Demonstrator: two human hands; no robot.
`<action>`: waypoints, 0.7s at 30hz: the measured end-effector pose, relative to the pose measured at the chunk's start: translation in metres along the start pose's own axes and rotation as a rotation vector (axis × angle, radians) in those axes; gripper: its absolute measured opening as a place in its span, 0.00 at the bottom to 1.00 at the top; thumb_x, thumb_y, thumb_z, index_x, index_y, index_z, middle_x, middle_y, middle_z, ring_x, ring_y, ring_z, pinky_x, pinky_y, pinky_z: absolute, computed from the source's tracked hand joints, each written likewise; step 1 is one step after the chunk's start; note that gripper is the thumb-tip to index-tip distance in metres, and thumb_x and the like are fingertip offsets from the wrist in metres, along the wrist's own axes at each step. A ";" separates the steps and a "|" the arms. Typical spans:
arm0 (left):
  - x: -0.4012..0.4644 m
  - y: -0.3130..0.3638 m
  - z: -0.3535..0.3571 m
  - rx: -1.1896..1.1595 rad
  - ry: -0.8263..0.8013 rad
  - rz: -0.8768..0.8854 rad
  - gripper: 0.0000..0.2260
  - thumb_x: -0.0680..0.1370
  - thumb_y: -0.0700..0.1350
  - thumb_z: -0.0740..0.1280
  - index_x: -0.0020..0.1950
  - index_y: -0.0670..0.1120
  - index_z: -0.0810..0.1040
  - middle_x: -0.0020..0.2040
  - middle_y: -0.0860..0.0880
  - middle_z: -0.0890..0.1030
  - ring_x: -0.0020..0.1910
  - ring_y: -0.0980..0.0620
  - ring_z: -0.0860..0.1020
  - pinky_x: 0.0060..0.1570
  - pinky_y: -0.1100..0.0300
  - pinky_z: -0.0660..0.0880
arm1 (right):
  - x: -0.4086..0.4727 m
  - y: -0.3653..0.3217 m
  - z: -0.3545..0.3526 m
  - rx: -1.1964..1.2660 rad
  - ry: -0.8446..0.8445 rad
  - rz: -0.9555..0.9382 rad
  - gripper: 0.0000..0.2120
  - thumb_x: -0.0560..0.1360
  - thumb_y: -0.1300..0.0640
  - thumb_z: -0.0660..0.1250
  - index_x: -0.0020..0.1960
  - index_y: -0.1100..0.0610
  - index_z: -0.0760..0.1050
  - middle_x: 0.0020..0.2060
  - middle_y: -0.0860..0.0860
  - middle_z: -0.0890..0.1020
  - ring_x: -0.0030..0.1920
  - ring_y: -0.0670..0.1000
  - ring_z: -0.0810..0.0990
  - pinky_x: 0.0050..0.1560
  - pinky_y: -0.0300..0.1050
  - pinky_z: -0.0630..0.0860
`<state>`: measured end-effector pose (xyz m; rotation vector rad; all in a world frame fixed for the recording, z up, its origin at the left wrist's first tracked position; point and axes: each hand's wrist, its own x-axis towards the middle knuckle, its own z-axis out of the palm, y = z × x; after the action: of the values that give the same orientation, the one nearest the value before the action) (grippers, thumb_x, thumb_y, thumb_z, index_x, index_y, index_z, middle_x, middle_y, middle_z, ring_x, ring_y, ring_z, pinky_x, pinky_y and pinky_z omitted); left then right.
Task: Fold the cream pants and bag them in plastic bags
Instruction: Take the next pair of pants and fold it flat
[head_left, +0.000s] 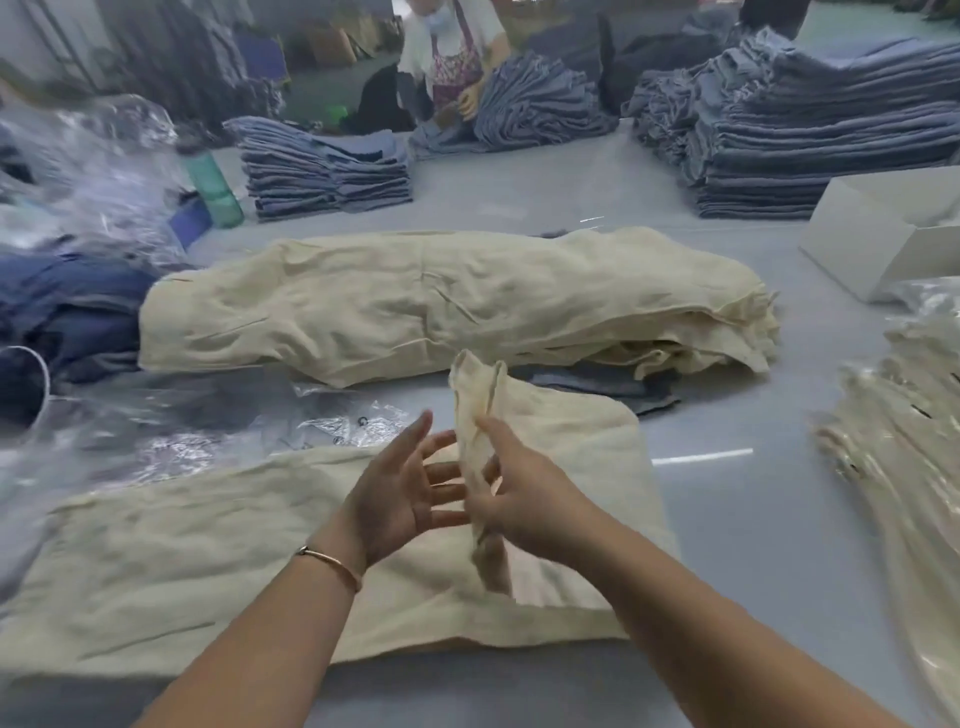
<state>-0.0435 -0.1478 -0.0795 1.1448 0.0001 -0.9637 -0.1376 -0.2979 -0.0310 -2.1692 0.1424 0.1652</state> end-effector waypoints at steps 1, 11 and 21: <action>-0.004 -0.002 -0.011 0.062 0.030 -0.025 0.29 0.67 0.61 0.75 0.60 0.43 0.79 0.48 0.41 0.83 0.43 0.44 0.83 0.37 0.53 0.79 | 0.002 -0.001 0.018 -0.004 -0.118 -0.016 0.32 0.76 0.52 0.66 0.75 0.48 0.55 0.52 0.52 0.79 0.49 0.51 0.78 0.48 0.43 0.73; 0.004 -0.038 -0.044 0.604 0.412 0.138 0.07 0.67 0.40 0.71 0.44 0.46 0.83 0.42 0.51 0.86 0.43 0.52 0.83 0.45 0.57 0.79 | 0.003 0.102 0.015 -0.114 0.613 0.276 0.17 0.77 0.52 0.65 0.65 0.56 0.73 0.59 0.51 0.79 0.60 0.52 0.74 0.58 0.48 0.70; -0.020 -0.068 -0.087 0.849 0.633 0.144 0.07 0.77 0.43 0.66 0.55 0.50 0.78 0.47 0.53 0.80 0.49 0.51 0.78 0.44 0.62 0.70 | -0.004 0.111 0.040 -0.787 0.300 0.179 0.36 0.76 0.33 0.44 0.78 0.52 0.51 0.78 0.56 0.49 0.77 0.55 0.45 0.75 0.57 0.44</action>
<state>-0.0600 -0.0737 -0.1622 2.1674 0.0204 -0.4196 -0.1621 -0.3274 -0.1421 -2.9583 0.5137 -0.0155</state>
